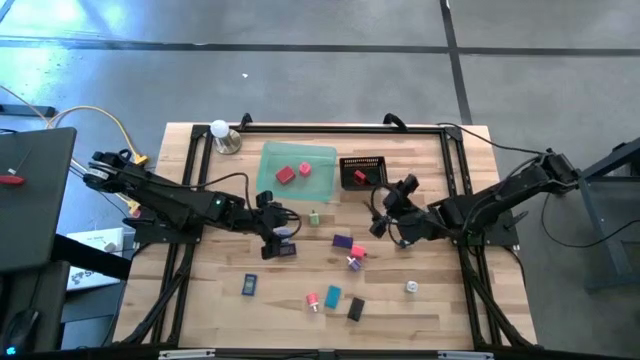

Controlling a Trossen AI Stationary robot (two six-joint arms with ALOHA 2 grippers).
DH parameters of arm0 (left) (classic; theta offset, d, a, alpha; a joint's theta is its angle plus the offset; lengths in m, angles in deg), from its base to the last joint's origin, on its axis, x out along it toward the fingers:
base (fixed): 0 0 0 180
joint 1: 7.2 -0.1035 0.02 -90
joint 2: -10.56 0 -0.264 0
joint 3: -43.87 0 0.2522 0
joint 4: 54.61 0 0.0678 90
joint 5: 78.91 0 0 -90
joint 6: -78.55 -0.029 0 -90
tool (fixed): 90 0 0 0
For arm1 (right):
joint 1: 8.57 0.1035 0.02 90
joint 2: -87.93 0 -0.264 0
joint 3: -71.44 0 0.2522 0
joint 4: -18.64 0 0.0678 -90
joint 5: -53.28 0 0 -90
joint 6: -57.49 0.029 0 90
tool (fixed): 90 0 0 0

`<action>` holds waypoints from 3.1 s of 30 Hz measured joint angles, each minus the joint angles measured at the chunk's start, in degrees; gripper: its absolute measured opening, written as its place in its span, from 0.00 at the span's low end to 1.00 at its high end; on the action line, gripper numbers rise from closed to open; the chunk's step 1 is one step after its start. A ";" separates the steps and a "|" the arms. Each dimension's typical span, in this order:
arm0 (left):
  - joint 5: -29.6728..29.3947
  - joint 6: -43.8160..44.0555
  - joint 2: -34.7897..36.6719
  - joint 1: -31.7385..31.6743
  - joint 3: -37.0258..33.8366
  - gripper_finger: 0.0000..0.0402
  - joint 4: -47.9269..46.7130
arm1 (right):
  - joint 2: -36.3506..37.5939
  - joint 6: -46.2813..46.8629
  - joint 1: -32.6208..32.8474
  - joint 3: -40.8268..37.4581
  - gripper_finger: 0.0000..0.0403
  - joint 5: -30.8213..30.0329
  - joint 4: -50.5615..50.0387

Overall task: Pick & Place Office items
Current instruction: Put the light purple charger adapter into the green bin

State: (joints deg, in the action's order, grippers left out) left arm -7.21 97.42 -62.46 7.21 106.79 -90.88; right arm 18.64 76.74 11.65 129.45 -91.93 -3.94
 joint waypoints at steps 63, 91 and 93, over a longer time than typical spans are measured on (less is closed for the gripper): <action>10.52 -6.74 -0.24 -1.28 -19.92 0.62 15.68 | -0.66 -11.79 1.80 -0.20 0.72 24.60 13.37; 9.66 -12.79 -0.07 -1.13 -20.57 0.62 18.70 | -7.19 -13.68 -2.36 -0.18 0.72 40.64 19.82; 9.22 -12.90 -0.05 -1.13 -20.57 0.62 18.69 | -7.19 -13.73 -2.35 -0.18 0.72 40.66 19.80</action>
State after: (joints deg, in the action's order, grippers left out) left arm 2.01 84.53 -62.50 6.08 86.23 -72.19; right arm 11.44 63.01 9.30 129.28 -51.27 15.86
